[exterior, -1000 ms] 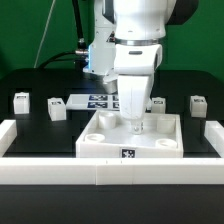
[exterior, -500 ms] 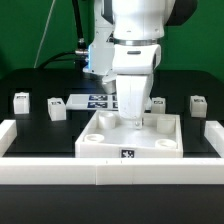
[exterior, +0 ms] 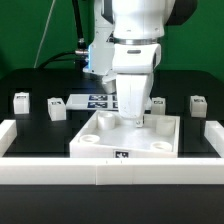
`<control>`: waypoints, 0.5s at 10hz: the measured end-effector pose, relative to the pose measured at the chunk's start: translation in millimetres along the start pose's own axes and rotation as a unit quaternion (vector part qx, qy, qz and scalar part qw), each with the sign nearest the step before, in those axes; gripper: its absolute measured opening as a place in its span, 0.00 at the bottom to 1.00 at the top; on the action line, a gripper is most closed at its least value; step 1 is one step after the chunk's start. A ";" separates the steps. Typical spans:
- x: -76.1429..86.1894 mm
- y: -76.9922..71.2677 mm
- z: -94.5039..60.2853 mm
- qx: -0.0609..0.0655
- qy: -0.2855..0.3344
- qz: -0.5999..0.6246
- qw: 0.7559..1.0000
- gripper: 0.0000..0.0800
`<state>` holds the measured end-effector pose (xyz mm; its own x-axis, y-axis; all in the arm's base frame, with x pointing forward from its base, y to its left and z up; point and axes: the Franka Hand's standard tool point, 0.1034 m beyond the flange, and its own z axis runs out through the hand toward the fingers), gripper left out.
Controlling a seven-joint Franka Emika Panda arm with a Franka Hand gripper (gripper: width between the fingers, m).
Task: Assemble one leg
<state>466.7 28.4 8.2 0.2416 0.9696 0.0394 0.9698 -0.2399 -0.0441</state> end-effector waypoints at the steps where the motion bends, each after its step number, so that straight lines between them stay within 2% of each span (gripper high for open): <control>1: 0.0 0.0 0.0 0.000 0.000 0.000 1.000 0.07; 3: 0.1 0.4 -0.2 0.000 0.000 -0.002 1.000 0.07; 5: -1.2 7.3 -0.4 -0.003 -0.002 -0.092 0.996 0.07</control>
Offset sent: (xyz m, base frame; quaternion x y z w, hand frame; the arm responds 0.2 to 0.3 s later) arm 0.0106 0.0071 0.0023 0.0194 0.0121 -0.1962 0.9803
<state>473.5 25.5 8.2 0.0604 0.9973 0.0417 0.9978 -0.0592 -0.0297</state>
